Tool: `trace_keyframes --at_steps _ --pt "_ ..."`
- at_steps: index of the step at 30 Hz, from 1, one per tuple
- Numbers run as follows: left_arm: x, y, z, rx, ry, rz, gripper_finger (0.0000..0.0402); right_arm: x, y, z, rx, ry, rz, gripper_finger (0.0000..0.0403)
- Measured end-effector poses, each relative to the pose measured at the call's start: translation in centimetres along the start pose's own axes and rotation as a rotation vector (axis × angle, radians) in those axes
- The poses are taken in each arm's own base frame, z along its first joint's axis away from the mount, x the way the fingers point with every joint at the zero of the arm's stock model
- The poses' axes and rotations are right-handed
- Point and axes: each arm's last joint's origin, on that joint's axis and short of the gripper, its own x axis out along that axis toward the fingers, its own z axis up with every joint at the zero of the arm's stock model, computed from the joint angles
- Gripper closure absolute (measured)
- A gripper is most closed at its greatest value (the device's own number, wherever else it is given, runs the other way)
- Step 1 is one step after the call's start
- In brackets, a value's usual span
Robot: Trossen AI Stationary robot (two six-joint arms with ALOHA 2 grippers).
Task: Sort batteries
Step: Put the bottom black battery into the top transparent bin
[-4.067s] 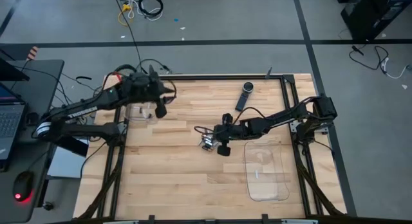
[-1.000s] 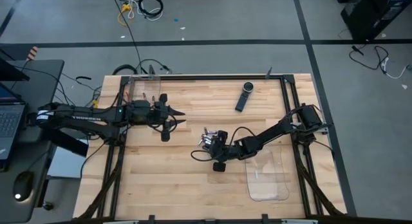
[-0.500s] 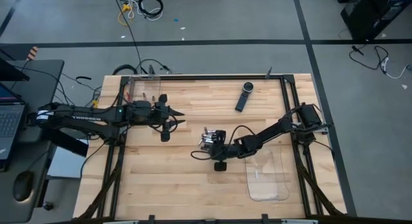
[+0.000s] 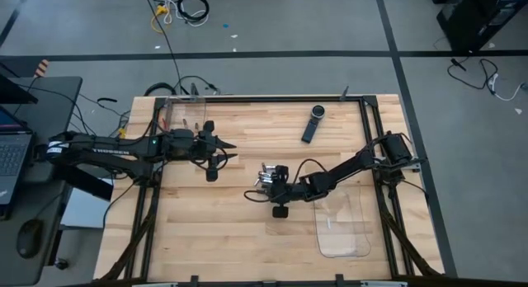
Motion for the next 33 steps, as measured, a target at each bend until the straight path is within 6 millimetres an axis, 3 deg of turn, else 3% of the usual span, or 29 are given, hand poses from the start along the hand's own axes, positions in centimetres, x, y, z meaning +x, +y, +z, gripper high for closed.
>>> trace_keyframes --at_steps 33 --pt "0.00 0.00 -0.05 0.001 0.005 0.000 0.0284 0.19 -0.36 -0.50 0.073 0.063 0.067 0.0302"
